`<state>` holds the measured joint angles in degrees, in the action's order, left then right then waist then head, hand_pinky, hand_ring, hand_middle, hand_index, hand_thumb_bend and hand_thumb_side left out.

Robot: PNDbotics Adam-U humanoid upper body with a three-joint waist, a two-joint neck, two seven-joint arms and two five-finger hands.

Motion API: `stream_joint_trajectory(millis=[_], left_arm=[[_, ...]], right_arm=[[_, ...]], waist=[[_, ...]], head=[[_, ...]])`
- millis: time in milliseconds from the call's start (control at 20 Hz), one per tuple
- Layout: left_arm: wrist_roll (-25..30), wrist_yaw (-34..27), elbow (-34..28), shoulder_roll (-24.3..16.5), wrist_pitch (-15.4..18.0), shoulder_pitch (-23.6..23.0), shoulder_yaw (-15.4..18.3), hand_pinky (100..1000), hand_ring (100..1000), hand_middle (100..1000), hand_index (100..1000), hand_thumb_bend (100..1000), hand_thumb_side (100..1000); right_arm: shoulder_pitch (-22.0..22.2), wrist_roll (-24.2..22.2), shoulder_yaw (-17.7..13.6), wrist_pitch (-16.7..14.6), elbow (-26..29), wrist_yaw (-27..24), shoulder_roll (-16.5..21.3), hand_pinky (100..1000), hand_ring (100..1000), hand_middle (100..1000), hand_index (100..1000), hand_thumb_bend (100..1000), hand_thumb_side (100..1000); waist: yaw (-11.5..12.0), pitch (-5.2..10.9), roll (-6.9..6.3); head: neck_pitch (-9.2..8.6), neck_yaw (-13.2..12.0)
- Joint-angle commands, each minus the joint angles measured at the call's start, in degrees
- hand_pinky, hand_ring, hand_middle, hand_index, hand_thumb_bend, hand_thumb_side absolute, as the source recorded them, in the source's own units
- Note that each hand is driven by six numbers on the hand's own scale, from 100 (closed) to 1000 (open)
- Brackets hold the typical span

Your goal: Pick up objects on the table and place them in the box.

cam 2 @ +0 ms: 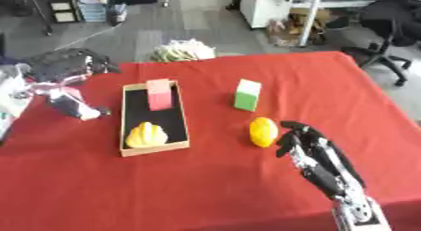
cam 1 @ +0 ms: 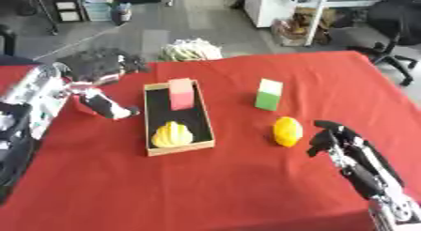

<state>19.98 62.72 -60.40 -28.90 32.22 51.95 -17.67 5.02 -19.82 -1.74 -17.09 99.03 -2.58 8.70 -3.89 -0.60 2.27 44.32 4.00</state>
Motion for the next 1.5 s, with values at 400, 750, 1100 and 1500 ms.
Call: stream_joint_trajectory(millis=[400,750,1100,1500], left_arm=[[3.85,8.11,14.2,-1.59,-3.76,3.06,10.17,907,915,890,935,575,509],[-2.7,14.87,22.34,-0.41,-4.5,4.02,11.76,902,915,891,931,558,501],[-8.07,21.91,25.56,0.19,-5.33,3.64,13.68,892,907,888,930,478,463],[-12.48,28.36,26.95,-0.84,-5.31,3.37,16.92,888,901,880,924,406,425]], right_arm=[[-1.4,-0.73,0.42,-0.37,0.5,-0.43,0.41,595,500,542,823,100,504],[-1.64,-0.89,0.46,-0.38,0.52,-0.55,0.05,595,500,542,823,100,508],[-1.68,-0.93,0.47,-0.34,0.47,-0.56,-0.24,595,500,542,823,100,514],[-2.27,-1.09,0.63,-0.24,0.66,-0.89,-1.35,594,500,542,823,100,534]], waist=[[-2.44,-0.91,1.05],[-2.75,-1.45,1.32],[-2.75,-1.74,1.56],[-3.6,-3.54,2.69]], head=[[-0.2,-1.82],[-0.2,-1.81],[-0.2,-1.83],[-0.2,-7.94]])
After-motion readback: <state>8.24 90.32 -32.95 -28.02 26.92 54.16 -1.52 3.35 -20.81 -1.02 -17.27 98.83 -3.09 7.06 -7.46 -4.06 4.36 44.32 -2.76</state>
